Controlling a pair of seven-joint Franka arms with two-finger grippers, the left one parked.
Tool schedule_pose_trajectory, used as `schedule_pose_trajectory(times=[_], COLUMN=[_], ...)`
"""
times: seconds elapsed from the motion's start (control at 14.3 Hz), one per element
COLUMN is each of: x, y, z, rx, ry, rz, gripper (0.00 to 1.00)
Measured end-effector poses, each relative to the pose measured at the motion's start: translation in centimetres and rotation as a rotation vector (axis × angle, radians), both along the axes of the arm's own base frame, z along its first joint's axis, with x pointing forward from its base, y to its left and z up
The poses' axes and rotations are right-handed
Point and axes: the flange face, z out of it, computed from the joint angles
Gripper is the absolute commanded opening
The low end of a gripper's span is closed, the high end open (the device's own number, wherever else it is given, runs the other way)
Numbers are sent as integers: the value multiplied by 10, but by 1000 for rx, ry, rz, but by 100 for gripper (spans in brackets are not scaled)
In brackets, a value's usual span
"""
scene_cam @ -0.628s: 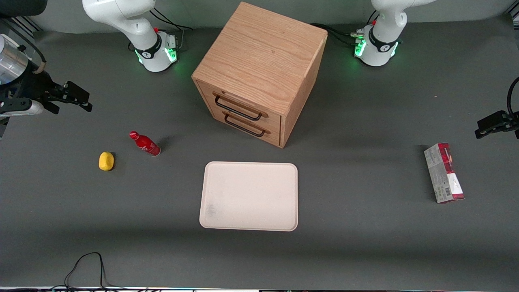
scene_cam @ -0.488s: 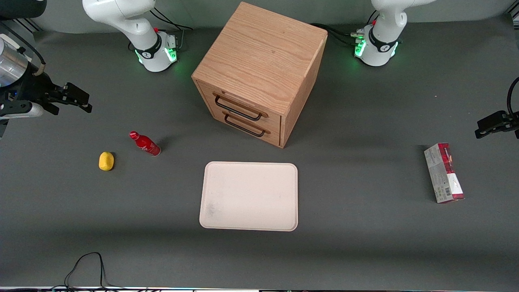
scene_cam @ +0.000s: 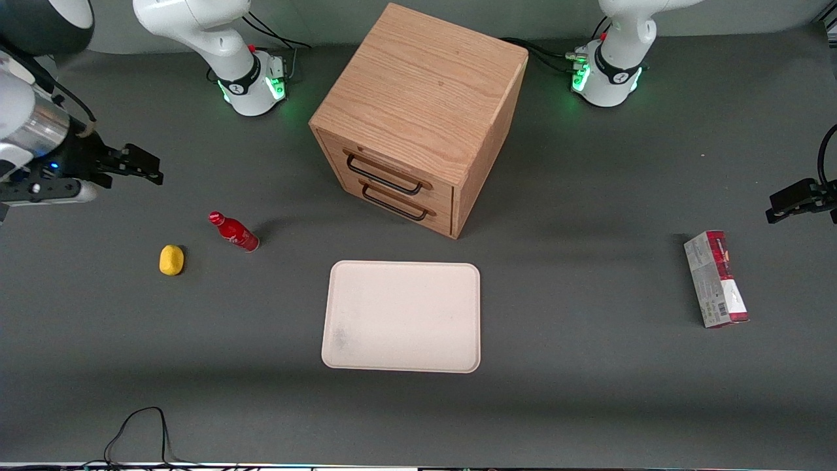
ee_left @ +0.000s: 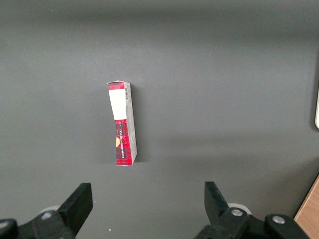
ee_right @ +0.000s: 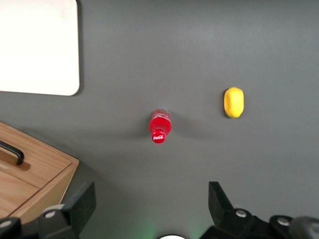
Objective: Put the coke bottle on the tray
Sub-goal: 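Move the open right gripper down over the red Coca-Cola bottle, then close the right gripper around the bottle's body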
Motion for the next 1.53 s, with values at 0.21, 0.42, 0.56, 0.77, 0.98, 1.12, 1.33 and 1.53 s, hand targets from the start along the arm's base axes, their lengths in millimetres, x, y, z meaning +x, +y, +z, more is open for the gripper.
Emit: schedule_pose_trajectory(times=[0.21, 0.42, 0.56, 0.77, 0.98, 1.12, 1.33, 1.53], x=[-7, -24, -33, -39, -39, -39, -39, -39], y=[-3, -4, -4, -4, -3, -3, -2, 0], z=[-73, -154, -193, -227, -239, -245, -250, -253], rx=[6, 11, 8, -2, -5, -7, -9, 3], ry=[-24, -80, -107, -91, -113, -118, -117, -109], rz=[-8, -12, -12, -12, -12, -12, -9, -22], gripper=[100, 100, 100, 100, 97, 77, 63, 63])
